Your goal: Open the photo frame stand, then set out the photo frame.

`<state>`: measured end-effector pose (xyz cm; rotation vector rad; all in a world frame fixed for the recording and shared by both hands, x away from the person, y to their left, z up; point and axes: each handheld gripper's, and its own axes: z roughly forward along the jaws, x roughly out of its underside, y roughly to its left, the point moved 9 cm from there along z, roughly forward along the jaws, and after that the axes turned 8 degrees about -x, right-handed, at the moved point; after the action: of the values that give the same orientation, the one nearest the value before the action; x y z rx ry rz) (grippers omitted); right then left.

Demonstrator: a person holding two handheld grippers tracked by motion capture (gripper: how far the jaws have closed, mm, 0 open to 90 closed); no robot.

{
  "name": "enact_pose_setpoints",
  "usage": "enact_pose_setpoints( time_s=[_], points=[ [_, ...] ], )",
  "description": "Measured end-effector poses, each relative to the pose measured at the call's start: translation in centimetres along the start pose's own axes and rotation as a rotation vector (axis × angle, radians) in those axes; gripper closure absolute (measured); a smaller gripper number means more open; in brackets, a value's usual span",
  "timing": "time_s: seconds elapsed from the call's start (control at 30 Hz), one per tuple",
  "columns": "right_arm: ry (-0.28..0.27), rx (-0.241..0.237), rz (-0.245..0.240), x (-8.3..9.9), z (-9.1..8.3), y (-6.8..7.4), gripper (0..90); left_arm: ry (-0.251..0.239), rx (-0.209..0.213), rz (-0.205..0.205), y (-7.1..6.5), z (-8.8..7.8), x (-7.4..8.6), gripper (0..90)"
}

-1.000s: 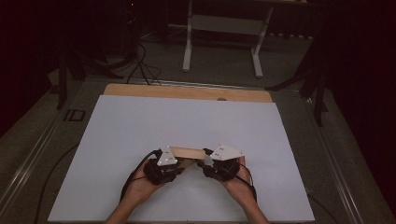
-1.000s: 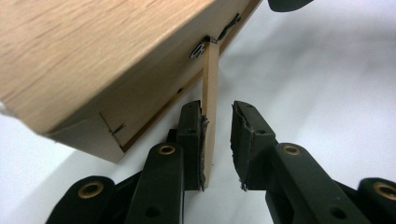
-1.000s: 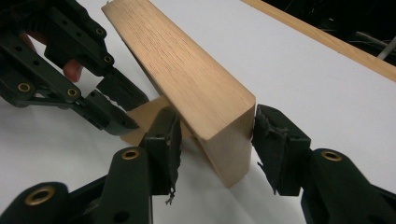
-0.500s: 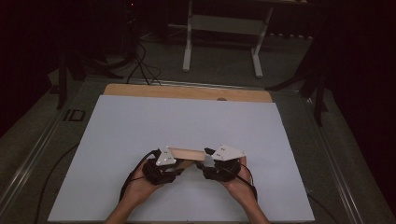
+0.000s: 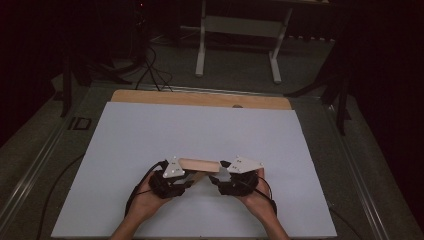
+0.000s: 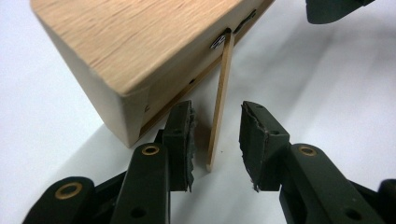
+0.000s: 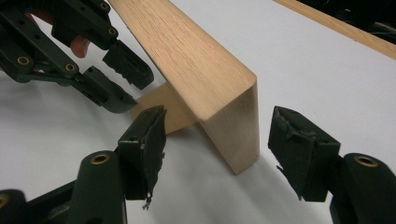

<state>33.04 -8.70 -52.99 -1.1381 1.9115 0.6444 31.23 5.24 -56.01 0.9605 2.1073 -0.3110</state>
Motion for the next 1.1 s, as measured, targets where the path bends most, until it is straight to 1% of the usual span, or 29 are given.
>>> enact_pose_setpoints(
  time_s=[0.33, 0.5, 0.7, 0.83, 0.93, 1.03, 1.1],
  points=[
    [0.008, -0.024, 0.004, 0.5, -0.5, -0.2, 36.6, -0.003, -0.001, -0.007, 0.0, -0.5, 0.3, 64.2],
    [0.025, -0.045, -0.001, 0.8, -0.8, -0.2, 36.6, -0.001, 0.0, -0.011, 0.0, -0.7, 0.5, 63.8],
    [0.033, -0.061, 0.013, 1.1, -1.3, -0.8, 38.9, -0.004, -0.004, -0.017, 0.1, -0.8, 0.5, 64.3],
    [0.041, -0.063, 0.009, 1.2, -1.6, -1.0, 42.3, -0.007, -0.005, -0.022, 0.2, -1.0, 0.7, 64.3],
    [0.042, -0.055, 0.003, 1.2, -2.0, -1.3, 44.0, -0.008, 0.0, -0.032, 0.3, -1.1, 0.9, 65.0],
    [0.043, -0.052, 0.01, 1.3, -2.4, -1.7, 48.0, -0.01, 0.006, -0.041, 0.4, -1.2, 1.0, 65.4],
    [0.052, -0.04, 0.021, 1.5, -2.5, -2.1, 51.8, -0.012, 0.003, -0.04, 0.4, -1.2, 1.1, 65.7]
  ],
)
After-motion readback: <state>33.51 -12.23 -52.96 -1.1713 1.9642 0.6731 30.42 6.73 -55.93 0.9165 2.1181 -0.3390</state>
